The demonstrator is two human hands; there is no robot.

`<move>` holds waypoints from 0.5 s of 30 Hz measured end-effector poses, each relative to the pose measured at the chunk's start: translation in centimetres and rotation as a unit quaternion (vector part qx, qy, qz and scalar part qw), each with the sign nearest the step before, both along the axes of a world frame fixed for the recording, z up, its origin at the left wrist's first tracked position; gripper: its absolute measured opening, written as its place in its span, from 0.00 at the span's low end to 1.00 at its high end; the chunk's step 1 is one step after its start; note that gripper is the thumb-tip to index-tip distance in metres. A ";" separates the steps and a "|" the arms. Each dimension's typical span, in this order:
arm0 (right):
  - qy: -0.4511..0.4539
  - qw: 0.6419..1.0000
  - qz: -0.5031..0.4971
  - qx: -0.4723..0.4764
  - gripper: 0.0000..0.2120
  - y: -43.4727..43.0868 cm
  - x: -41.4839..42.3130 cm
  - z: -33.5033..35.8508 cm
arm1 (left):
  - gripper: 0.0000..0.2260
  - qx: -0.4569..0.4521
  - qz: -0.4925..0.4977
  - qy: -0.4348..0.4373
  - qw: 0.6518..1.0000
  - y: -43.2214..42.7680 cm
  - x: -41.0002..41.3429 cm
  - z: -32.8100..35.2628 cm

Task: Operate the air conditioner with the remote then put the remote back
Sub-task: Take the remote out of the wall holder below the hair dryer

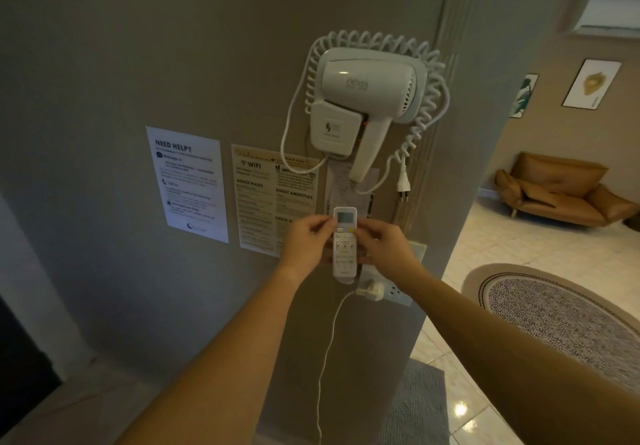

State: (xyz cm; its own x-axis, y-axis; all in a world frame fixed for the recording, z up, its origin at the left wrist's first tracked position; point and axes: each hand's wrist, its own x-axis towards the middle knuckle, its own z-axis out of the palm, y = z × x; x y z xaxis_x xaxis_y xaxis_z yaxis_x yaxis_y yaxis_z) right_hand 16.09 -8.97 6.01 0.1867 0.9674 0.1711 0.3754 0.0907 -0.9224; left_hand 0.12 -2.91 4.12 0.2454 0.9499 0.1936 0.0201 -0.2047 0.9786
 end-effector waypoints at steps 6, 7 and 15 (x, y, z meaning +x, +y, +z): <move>-0.017 0.998 0.031 -0.044 0.20 -2.5 0.3 0.1 | 0.08 -0.002 0.005 -0.006 1.000 -2.8 -0.3 0.7; -0.015 0.999 0.024 -0.045 0.19 -2.9 0.4 0.3 | 0.07 -0.001 0.003 -0.008 1.000 -3.3 -0.1 0.8; -0.031 0.999 -0.019 -0.023 0.12 -7.3 3.0 2.5 | 0.06 -0.008 -0.037 -0.022 0.999 -7.3 2.2 3.2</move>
State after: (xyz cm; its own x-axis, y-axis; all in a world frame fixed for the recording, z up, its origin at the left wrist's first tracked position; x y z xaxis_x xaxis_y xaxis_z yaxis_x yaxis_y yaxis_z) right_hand 19.13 -16.23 8.50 0.2141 0.9670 0.1384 0.4352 0.0325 -0.8998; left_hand 2.28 -10.22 7.35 0.3068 0.9326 0.1901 -0.0384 -0.1875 0.9815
